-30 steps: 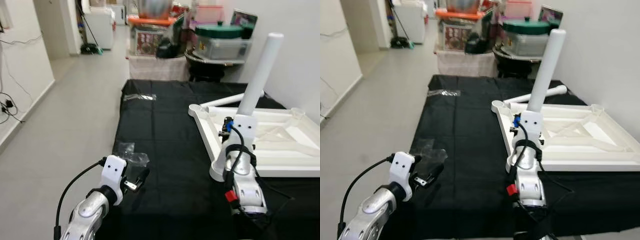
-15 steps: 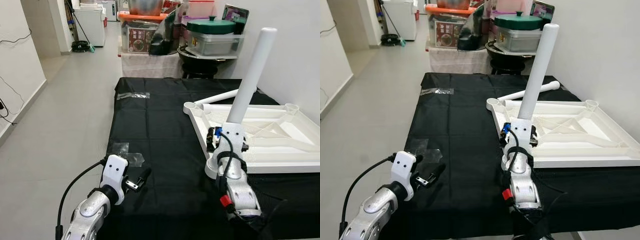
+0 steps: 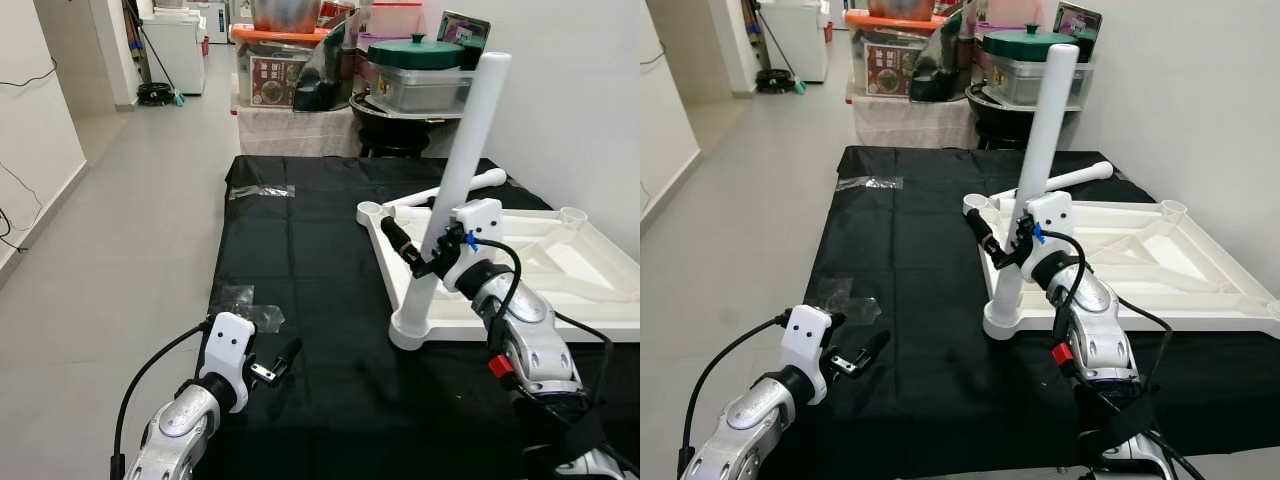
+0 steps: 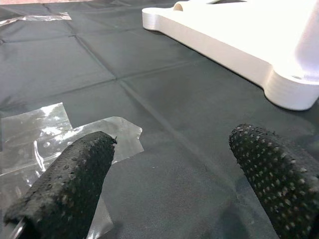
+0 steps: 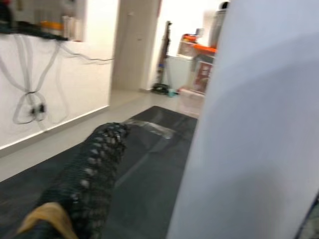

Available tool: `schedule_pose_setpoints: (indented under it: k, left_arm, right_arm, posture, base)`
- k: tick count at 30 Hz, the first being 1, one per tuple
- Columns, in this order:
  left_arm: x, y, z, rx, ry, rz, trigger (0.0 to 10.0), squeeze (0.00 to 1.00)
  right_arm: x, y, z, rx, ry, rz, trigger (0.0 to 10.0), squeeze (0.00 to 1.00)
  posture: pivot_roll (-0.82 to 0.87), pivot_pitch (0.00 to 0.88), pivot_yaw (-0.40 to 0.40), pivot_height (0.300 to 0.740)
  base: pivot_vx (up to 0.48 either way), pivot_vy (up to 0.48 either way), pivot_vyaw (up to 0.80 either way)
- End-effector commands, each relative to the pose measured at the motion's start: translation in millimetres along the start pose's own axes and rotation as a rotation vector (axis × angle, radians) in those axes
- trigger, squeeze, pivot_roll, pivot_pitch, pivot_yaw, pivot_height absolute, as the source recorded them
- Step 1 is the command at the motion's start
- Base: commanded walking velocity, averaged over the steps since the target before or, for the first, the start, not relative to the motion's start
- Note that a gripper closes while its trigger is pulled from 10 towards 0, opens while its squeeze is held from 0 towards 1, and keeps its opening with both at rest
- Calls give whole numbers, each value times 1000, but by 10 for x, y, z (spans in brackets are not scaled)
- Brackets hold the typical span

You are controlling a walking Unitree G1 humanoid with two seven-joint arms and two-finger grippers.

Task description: Building children table

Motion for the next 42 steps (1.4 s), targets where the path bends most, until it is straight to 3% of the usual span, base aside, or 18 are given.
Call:
schedule_pose_setpoints:
  k: [1,4,8,9,12,14,15,16,17,23,27,28,33,34,36,37,40,42]
  left_arm:
    - [-5,0,4,-8,7,8,10000,0]
    - [-8,-8,8,-7,8,10,10000,0]
    - [-9,-7,-6,-12,7,11,10000,0]
    - [-6,-1,-11,-14,7,10,10000,0]
    - [-3,4,-11,-15,7,10,10000,0]
    - [-3,6,-11,-14,6,10,10000,0]
    - [-3,6,-11,-14,6,10,10000,0]
    - [-3,10,-16,-15,6,10,10000,0]
    - [-3,11,-19,-15,6,10,10000,0]
    - [-9,1,-12,-12,6,13,10000,0]
    - [-10,1,-9,-10,6,15,10000,0]
    - [-10,5,-15,-12,5,14,10000,0]
    - [-9,11,-20,-14,4,15,10000,0]
    - [-10,11,-18,-14,4,15,10000,0]
    - [-10,12,-16,-14,4,15,10000,0]
    - [-12,11,-14,-13,4,16,10000,0]
    - [-14,10,-13,-13,4,16,10000,0]
    - [-18,3,-10,-13,3,17,10000,0]
  right_arm:
    - [-151,17,189,116,-17,49,0,0]
    - [-197,-1,240,157,-67,52,0,0]
    - [-256,0,181,77,-85,85,0,0]
    - [-291,10,87,-57,-95,122,0,0]
    - [-331,1,-20,-220,-95,163,0,0]
    - [-413,-84,-191,-489,-64,229,0,0]
    - [-413,-84,-191,-489,-64,229,0,0]
    - [-524,-258,-302,-725,-79,296,0,0]
    - [-594,-362,-308,-809,-93,333,0,0]
    - [-770,-609,-222,-957,-110,422,0,0]
    - [-833,-610,-140,-960,-88,469,0,0]
    - [-863,-576,-104,-947,-65,493,10000,0]
    - [-825,-489,-100,-950,-15,477,10000,0]
    - [-787,-489,-120,-969,-9,447,10000,722]
    - [-758,-493,-129,-982,-5,427,10000,722]
    - [-729,-478,-138,-976,-4,411,10000,1000]
    - [-699,-464,-158,-971,-9,406,10000,1000]
    - [-512,-444,-222,-969,-14,280,10000,1000]
  posture:
    - [98,0,-87,740]
    - [97,0,-85,740]
    - [91,0,-79,740]
    - [89,0,-78,740]
    - [87,0,-78,740]
    - [87,0,-78,740]
    - [87,0,-78,740]
    - [86,0,-77,740]
    - [86,0,-77,740]
    - [88,0,-78,740]
    - [85,0,-76,740]
    - [85,0,-76,740]
    - [82,0,-76,740]
    - [82,0,-76,740]
    - [82,0,-76,740]
    - [84,0,-78,740]
    - [84,0,-78,740]
    - [79,0,-75,740]
  base:
    - [0,0,0]
    - [0,0,0]
    - [0,0,0]
    - [0,0,0]
    - [0,0,0]
    - [0,0,0]
    - [0,0,0]
    - [0,0,0]
    - [0,0,0]
    - [0,0,0]
    - [0,0,0]
    - [0,0,0]
    - [0,0,0]
    - [0,0,0]
    - [0,0,0]
    - [0,0,0]
    - [0,0,0]
    - [0,0,0]
Point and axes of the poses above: a point about 5 cm out from each wrist's last joint towards the gripper, its own y axis pointing out of the wrist towards the gripper, its own x axis along the axis of the wrist's last joint, z = x × y, the point moved 1 cm from there along y, pointing out of the wrist towards the gripper, and after that the axes turned 2 degrees about y, right-handed, at the moved point
